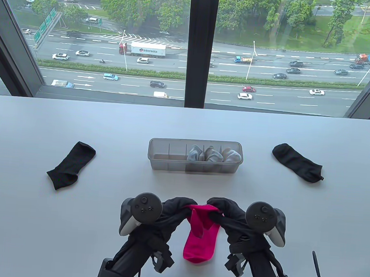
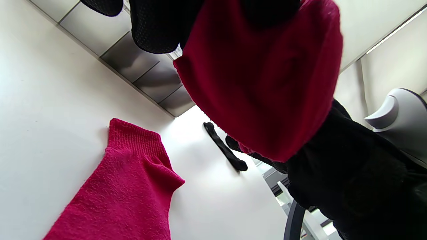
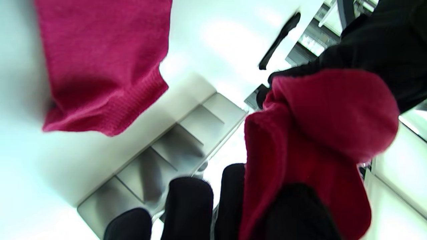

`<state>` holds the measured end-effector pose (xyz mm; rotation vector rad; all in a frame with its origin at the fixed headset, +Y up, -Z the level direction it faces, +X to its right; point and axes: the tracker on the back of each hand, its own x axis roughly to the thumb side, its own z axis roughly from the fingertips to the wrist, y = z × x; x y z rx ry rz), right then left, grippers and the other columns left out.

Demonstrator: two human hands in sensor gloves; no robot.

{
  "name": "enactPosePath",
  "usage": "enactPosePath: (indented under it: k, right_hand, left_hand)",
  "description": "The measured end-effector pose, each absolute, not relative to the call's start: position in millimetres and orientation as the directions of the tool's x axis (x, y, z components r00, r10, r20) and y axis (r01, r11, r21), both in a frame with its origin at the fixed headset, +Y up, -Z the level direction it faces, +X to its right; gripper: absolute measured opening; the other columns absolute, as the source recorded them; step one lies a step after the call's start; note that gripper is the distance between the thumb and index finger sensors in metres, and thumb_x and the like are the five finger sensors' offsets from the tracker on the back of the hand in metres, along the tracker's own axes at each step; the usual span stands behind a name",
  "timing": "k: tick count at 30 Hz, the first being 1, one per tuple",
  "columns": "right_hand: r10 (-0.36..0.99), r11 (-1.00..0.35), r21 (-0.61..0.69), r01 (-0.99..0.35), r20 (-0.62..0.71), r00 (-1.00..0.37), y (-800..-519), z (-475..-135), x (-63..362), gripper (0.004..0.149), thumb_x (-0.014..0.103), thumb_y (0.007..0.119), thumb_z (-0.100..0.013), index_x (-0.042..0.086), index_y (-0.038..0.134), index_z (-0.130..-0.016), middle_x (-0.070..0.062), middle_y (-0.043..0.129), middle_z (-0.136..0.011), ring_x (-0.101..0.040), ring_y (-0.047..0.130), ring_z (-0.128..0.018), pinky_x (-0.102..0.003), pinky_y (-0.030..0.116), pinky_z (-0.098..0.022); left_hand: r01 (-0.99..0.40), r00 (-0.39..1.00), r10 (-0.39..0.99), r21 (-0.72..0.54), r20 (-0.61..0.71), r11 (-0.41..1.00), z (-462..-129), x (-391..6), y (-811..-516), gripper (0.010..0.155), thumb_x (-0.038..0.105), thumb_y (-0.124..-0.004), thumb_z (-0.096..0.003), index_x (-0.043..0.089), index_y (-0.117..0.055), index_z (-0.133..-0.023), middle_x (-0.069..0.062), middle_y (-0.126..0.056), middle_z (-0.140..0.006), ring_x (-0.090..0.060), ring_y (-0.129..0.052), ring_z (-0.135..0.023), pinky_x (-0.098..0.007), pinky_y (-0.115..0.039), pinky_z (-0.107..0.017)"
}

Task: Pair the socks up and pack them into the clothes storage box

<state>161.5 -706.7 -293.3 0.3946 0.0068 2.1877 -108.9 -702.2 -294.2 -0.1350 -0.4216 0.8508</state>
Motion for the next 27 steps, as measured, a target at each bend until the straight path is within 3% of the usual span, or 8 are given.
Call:
enactPosePath:
  k: [7,11,14,19,22,24,26,27]
  right_hand:
    - [0.810,-0.555,-0.039,-0.831,0.205,-0.550,-697,-288,169,0.047,0.035,0.069,-0.064,0.017,0.060,-0.106,0.002,0.099,-0.061,-0.020,0.099,-0.063,-0.053,0.071,-0.069]
    - [0.832,-0.522,-0.075,-0.849,0.175,-0.527,-698,-287,164,0.045,0.033,0.067,-0.065,0.012,0.060,-0.105,0.005,0.101,-0.055,-0.017,0.102,-0.056,-0.049,0.074,-0.067]
    - [0.866,-0.472,0.002,-0.882,0.189,-0.463,-698,-286,154,0.045,0.032,0.063,-0.067,0.009,0.059,-0.105,0.005,0.101,-0.057,-0.017,0.102,-0.058,-0.049,0.072,-0.069]
    - [0.928,-0.335,0.189,-0.923,0.235,-0.288,-699,-285,149,0.060,0.049,0.055,-0.063,0.019,0.043,-0.114,-0.006,0.091,-0.076,-0.033,0.085,-0.084,-0.064,0.049,-0.076]
    - [0.880,-0.435,0.259,-0.862,0.324,-0.347,-692,-286,150,0.081,0.058,0.064,-0.052,0.034,0.021,-0.116,-0.025,0.034,-0.120,-0.050,0.022,-0.109,-0.073,0.023,-0.074]
    - [0.807,-0.576,0.349,-0.739,0.386,-0.447,-687,-290,149,0.088,0.052,0.071,-0.053,0.034,0.010,-0.114,-0.027,0.010,-0.120,-0.053,0.006,-0.104,-0.072,0.020,-0.072]
    - [0.756,-0.650,0.374,-0.661,0.398,-0.519,-683,-291,148,0.066,0.043,0.074,-0.057,0.032,0.041,-0.113,-0.024,0.016,-0.121,-0.055,0.009,-0.103,-0.072,0.023,-0.072]
    - [0.759,-0.640,0.298,-0.708,0.390,-0.522,-683,-289,150,0.048,0.039,0.073,-0.059,0.032,0.058,-0.104,-0.020,0.035,-0.122,-0.054,0.022,-0.106,-0.071,0.029,-0.074]
  left_hand:
    - [-0.626,0.708,0.619,-0.104,0.340,0.773,-288,-111,-694,0.062,0.031,-0.064,-0.0622,0.022,-0.037,-0.117,-0.024,-0.035,-0.123,-0.053,-0.039,-0.112,-0.074,-0.037,-0.077]
    - [-0.583,0.554,0.658,-0.326,0.510,0.744,-280,-84,-690,0.085,0.048,-0.070,-0.0560,0.020,-0.018,-0.118,-0.023,-0.033,-0.122,-0.048,-0.054,-0.109,-0.071,-0.050,-0.076]
    - [-0.433,0.679,0.508,-0.270,0.530,0.860,-273,-61,-691,0.085,0.046,-0.071,-0.0562,0.019,-0.019,-0.117,-0.019,-0.038,-0.122,-0.046,-0.059,-0.108,-0.069,-0.054,-0.076]
    - [-0.533,0.683,0.543,-0.174,0.488,0.828,-275,-67,-687,0.049,0.030,-0.058,-0.0625,0.010,-0.056,-0.107,-0.017,-0.077,-0.105,-0.041,-0.088,-0.090,-0.063,-0.070,-0.069]
    - [-0.632,0.609,0.652,-0.221,0.452,0.743,-281,-80,-687,0.046,0.034,-0.058,-0.0625,0.013,-0.070,-0.102,-0.020,-0.077,-0.106,-0.045,-0.085,-0.091,-0.066,-0.067,-0.069]
    - [-0.665,0.532,0.734,-0.328,0.422,0.671,-285,-84,-688,0.046,0.036,-0.058,-0.0624,0.015,-0.074,-0.100,-0.020,-0.071,-0.111,-0.048,-0.077,-0.097,-0.069,-0.062,-0.071]
    - [-0.653,0.455,0.801,-0.465,0.390,0.597,-290,-83,-690,0.046,0.036,-0.058,-0.0627,0.014,-0.074,-0.100,-0.021,-0.076,-0.107,-0.048,-0.079,-0.095,-0.066,-0.064,-0.070]
    - [-0.654,0.470,0.812,-0.480,0.347,0.584,-291,-83,-690,0.046,0.035,-0.059,-0.0627,0.013,-0.075,-0.099,-0.020,-0.079,-0.103,-0.047,-0.082,-0.092,-0.065,-0.068,-0.067]
